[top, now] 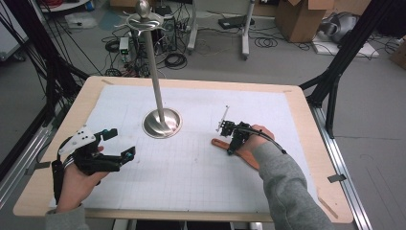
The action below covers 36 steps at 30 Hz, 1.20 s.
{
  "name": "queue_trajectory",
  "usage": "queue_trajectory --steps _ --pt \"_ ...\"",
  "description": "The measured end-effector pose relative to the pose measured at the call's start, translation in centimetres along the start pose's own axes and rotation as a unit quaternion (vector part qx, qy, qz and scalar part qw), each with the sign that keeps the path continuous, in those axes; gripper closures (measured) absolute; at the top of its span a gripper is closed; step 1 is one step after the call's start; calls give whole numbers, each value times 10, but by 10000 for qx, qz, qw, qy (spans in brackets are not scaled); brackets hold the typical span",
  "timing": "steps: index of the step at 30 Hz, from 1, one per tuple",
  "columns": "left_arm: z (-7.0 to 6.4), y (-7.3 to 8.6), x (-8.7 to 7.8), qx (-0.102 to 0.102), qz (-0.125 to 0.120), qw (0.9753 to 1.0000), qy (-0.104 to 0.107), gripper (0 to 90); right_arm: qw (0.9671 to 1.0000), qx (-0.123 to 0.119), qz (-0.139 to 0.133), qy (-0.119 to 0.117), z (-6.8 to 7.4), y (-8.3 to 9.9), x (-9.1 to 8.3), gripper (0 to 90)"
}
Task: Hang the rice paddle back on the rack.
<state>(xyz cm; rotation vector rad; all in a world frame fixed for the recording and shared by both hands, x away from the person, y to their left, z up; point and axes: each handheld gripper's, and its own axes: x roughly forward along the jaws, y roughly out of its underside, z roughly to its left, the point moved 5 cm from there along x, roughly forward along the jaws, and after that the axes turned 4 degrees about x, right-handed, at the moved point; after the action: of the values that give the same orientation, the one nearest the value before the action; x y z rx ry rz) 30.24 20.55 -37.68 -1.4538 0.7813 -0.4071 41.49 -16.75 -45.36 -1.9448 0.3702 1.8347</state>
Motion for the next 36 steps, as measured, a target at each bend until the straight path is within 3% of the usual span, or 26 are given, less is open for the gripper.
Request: queue_trajectory --steps 8,16,21,30,33,36 --pt "0 0 0 -3 18 10000 -4 28 9977 228 -606 -211 -2 3 -19 656" --pt "-2 1 3 15 52 10000 29 28 9891 365 -1411 -228 -5 6 -42 656" --pt "-2 1 2 22 46 10000 18 28 9785 413 -2017 -122 -8 6 -58 656" --pt "-3 1 3 26 61 10000 27 28 9630 461 -2657 -24 -8 7 -72 656" --pt "-3 2 4 11 75 10000 43 28 9535 438 -2983 16 -9 6 -76 656" --pt "-3 2 4 21 99 9999 54 28 9471 464 -3175 40 -8 5 -80 656"
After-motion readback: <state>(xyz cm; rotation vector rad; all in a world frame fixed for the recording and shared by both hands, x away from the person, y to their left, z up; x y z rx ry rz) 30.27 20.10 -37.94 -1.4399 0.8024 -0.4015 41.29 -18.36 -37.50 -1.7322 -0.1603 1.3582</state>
